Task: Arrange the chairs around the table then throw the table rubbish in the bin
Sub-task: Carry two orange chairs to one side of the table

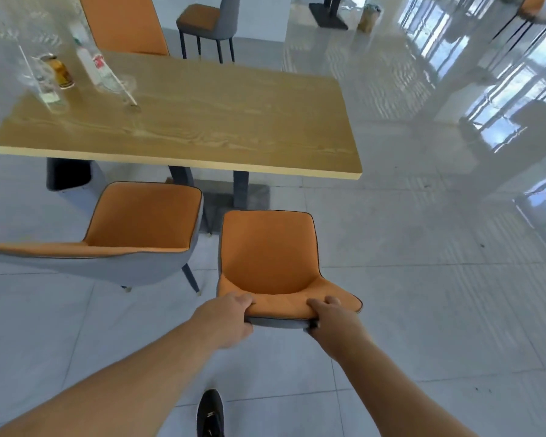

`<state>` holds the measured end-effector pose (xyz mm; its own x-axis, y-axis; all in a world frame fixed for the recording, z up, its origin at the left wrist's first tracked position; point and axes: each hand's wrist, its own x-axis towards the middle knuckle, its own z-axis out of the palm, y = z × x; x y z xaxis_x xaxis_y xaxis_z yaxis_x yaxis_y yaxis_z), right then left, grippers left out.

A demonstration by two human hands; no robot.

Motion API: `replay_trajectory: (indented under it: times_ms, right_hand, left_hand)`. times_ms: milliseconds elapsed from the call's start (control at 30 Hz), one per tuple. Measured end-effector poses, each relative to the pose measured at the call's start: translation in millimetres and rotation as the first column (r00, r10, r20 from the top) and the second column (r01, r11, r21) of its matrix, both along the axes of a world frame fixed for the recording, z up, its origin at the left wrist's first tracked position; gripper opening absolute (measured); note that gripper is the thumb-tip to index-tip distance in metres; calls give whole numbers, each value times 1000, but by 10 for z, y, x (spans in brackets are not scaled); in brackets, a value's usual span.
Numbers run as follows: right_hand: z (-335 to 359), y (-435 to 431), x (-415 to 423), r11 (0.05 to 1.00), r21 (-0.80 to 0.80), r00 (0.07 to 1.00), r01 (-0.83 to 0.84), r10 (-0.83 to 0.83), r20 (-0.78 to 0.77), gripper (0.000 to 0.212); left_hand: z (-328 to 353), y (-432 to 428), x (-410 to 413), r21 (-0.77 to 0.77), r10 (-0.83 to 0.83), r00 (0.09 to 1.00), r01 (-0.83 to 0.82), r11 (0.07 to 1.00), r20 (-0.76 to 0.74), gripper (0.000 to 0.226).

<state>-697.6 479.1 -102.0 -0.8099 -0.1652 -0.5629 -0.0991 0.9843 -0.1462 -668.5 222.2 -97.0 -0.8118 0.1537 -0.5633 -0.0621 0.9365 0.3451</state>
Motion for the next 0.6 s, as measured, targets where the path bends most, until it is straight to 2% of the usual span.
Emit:
replay_trajectory:
  times_ms: [167,300,367,500,600]
  right_hand:
    - [21,-504,-516,999,-30,1000,-27,27,-13,51]
    - [86,-723,-880,996,-30,996,-85,84,-40,37]
    - [121,-753,-1043,995,29,994,-98,99,-36,37]
    - [219,-703,-1269,955,232,976,-185,150,159,50]
    - [263,-770,-1270,919,327,970,-221,172,171,56]
  left_hand:
    - [-75,-531,-448,32,78,997,-78,996,-13,55]
    - [-104,-761,-748,51,130,991,-128,990,-22,54]
    - [-102,-807,-875,50,110,993,-109,993,-39,54]
    - [-98,-692,-965,58,84,996,-85,995,29,60]
    - [-66,-648,-918,29,81,997,-80,996,-18,54]
